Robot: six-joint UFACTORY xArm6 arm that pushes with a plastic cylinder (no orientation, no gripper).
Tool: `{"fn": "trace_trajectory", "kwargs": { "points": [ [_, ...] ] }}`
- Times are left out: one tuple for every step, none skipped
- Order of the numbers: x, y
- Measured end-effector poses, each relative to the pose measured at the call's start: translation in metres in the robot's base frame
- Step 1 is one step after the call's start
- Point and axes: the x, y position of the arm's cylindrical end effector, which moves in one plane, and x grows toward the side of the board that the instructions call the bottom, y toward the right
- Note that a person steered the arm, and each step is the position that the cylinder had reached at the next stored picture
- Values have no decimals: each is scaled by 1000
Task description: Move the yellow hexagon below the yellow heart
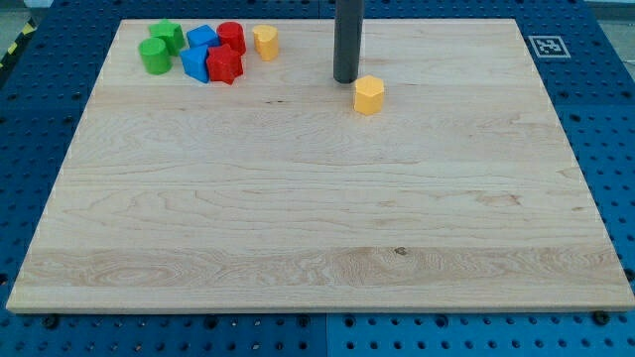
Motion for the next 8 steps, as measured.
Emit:
{"fn": "trace_trajectory", "kwargs": {
  "points": [
    [3, 0],
    [12, 0],
    [49, 0],
    [61, 0],
    [87, 0],
    [123, 12],
    [152, 61],
    [160, 76]
  ]
}}
